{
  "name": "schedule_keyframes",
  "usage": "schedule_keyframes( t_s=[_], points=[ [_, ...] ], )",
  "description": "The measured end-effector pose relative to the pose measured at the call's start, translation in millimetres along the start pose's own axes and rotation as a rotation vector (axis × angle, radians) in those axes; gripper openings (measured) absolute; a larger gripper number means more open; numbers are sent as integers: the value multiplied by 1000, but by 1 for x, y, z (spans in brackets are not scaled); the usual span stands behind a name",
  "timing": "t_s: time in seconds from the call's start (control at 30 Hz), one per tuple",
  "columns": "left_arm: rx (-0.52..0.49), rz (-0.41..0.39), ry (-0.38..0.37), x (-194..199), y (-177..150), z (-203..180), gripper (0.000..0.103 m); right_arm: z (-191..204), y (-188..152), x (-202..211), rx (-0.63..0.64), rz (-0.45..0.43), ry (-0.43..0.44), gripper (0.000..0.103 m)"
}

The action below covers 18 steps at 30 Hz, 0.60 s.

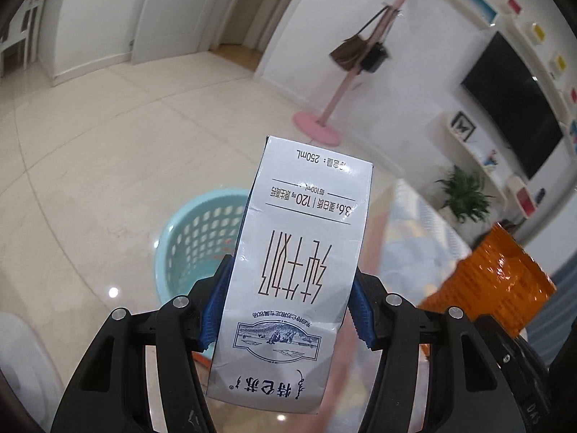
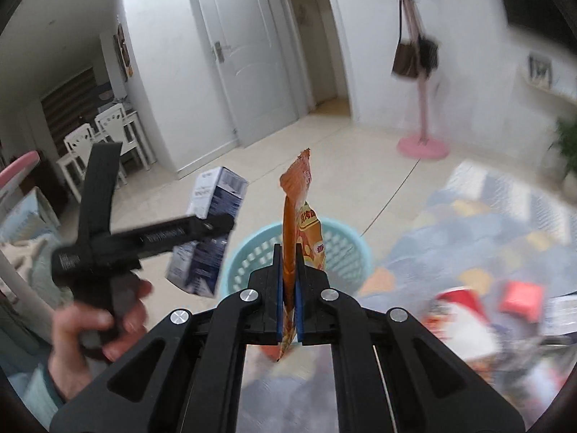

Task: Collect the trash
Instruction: 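Carry both items over the blue basket and open both tools to drop them, then grasp the red plastic bag with the left tool while the right tool grasps the pink can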

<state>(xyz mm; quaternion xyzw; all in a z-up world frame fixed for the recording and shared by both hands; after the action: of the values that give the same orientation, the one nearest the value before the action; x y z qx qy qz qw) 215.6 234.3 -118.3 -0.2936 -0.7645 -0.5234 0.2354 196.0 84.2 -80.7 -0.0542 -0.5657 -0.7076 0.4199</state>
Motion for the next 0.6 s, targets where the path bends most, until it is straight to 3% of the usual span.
schedule_keyframes(
  t_s=[0.2,0.4,0.47,0.53,0.6],
  points=[
    [0,71,54,-47,-14,19,56,-17,-10,-74,-65,116,-45,4],
    [15,106,66,-68,-25,35,60,-32,-17,-96,-75,137,-105,6],
    [18,111,55,-70,-26,35,67,-38,-19,-95,-82,142,-111,15],
    [16,106,55,-68,-27,35,69,-44,-20,-90,-103,123,-114,44],
    [15,103,53,-67,-28,38,69,-47,-18,-85,-109,100,-113,50]
  ],
)
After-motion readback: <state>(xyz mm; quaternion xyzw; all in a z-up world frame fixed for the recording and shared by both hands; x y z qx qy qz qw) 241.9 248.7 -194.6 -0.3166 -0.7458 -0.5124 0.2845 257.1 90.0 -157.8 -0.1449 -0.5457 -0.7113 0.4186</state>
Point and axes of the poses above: each gripper's, at about its wrist camera, not at the fingertips, and x roughly against the way its jaws point, z to its left, y to its top, the point moved 7 cm from there along -x, roughly the way its jaws point, and after that the axes turned 7 degrees about -x, right-handed, at the moved point
